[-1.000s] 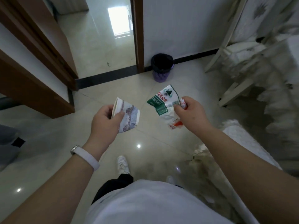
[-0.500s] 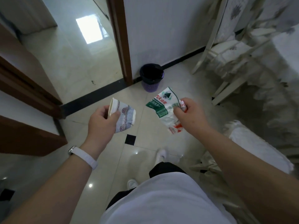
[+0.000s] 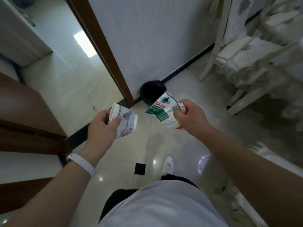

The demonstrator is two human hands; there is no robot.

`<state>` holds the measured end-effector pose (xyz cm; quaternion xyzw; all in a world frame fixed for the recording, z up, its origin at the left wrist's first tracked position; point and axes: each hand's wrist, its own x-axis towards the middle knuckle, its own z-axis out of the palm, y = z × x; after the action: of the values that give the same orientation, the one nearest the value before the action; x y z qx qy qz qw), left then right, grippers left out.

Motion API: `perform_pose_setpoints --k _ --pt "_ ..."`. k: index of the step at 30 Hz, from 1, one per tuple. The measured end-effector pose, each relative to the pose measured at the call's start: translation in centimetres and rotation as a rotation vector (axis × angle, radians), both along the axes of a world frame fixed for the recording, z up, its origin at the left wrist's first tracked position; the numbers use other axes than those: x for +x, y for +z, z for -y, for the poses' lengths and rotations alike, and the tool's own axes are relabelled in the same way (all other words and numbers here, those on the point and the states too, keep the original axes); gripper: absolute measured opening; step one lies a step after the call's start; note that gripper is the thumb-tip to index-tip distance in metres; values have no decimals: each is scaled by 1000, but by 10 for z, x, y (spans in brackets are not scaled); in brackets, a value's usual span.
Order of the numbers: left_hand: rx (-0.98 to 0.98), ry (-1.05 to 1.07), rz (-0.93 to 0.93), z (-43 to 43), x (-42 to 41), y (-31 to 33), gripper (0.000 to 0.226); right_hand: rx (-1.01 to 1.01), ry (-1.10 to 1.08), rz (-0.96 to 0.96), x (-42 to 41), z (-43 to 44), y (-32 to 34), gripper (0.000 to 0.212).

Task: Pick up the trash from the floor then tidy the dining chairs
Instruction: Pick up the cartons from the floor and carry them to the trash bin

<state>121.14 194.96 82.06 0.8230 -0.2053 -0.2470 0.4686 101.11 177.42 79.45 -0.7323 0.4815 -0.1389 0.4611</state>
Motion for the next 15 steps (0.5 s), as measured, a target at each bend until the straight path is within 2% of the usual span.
perform_pose_setpoints --k 6,15 --pt "-26 -63 36 93 26 11 13 30 -84 24 22 82 4 10" --pt "33 -118 -44 189 99 -32 14 67 -114 -125 78 150 -23 8"
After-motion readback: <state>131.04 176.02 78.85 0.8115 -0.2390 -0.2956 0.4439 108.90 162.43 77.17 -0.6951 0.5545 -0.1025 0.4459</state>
